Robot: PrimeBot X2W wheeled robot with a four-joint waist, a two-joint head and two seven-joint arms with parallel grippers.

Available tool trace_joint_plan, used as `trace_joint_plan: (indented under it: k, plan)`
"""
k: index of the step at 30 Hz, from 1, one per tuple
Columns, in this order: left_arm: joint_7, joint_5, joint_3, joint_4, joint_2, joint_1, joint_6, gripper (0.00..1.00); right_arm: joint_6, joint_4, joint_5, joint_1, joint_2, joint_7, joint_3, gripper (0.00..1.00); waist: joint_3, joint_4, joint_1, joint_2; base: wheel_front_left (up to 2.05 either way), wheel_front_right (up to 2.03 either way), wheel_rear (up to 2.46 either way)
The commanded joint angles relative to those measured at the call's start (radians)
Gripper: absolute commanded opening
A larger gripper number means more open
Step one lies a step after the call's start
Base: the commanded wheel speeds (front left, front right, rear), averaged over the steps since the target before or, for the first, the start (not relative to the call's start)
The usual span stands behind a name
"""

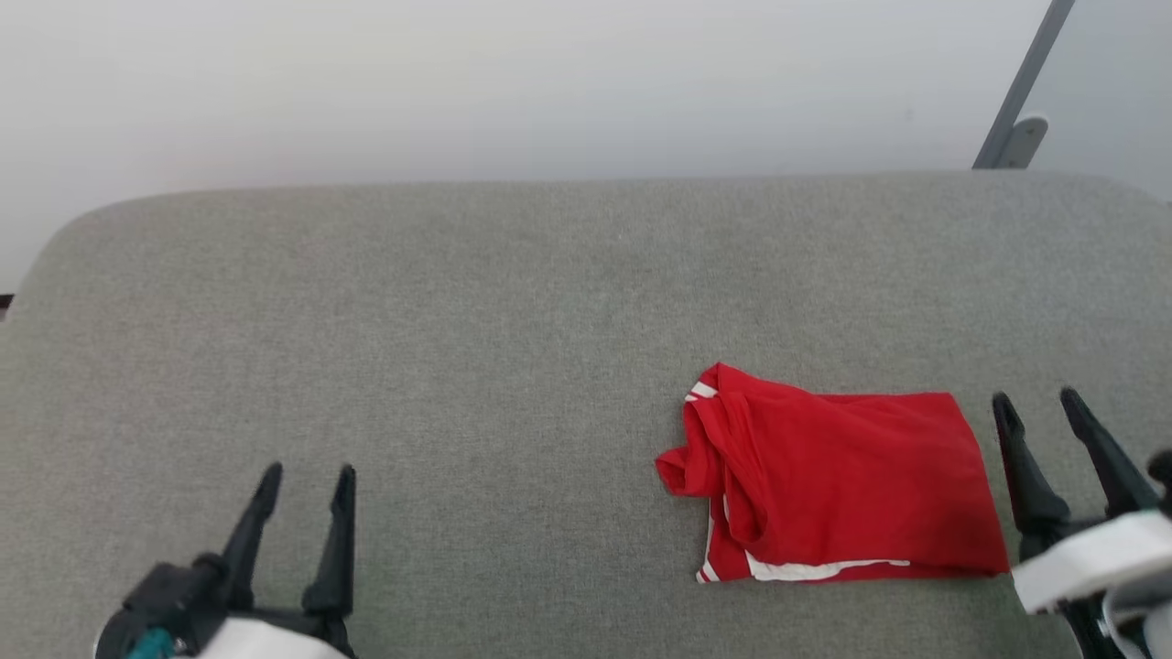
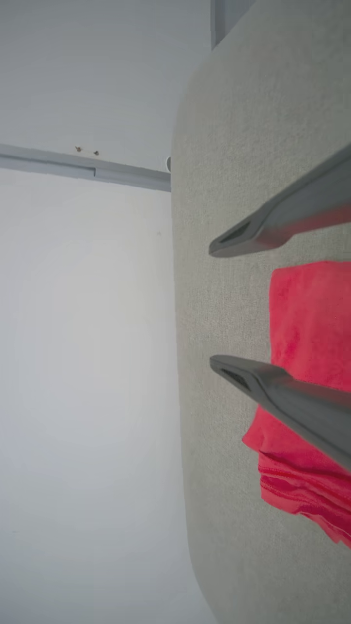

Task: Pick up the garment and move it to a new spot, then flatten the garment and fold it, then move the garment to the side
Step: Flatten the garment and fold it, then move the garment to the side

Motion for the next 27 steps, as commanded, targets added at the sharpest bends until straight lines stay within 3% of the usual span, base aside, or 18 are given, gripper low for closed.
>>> trace_joint_plan:
  k: [1,7,15,22,27]
  plan:
    - [-0.001,0.012,0.000,-0.012,-0.002,0.028,0.001,1.00,0.000,-0.024,-0.015,0.032,0.016,-0.005,-0.031,1.00,-0.016,0.007,0.0000,0.0000,0.00,0.00,0.00]
    - [-0.001,0.016,-0.014,-0.059,-0.003,0.098,0.001,1.00,0.000,-0.117,-0.058,0.160,0.063,-0.005,-0.146,1.00,-0.033,0.014,0.0000,0.0000,0.00,0.00,0.00]
    - [-0.001,0.007,-0.011,-0.102,0.000,0.147,0.001,1.00,0.000,-0.177,-0.077,0.249,0.084,-0.005,-0.214,1.00,-0.028,0.017,0.0000,0.0000,0.00,0.00,0.00]
    - [-0.001,0.010,-0.014,-0.115,0.003,0.127,0.001,1.00,0.000,-0.193,-0.085,0.242,0.092,0.014,-0.217,1.00,-0.007,0.019,0.0000,0.0000,0.00,0.00,0.00]
    - [-0.001,0.001,-0.035,-0.112,0.006,0.092,0.001,1.00,0.000,-0.163,-0.090,0.176,0.050,0.111,-0.190,1.00,0.041,0.022,0.0000,0.0000,0.00,0.00,0.00]
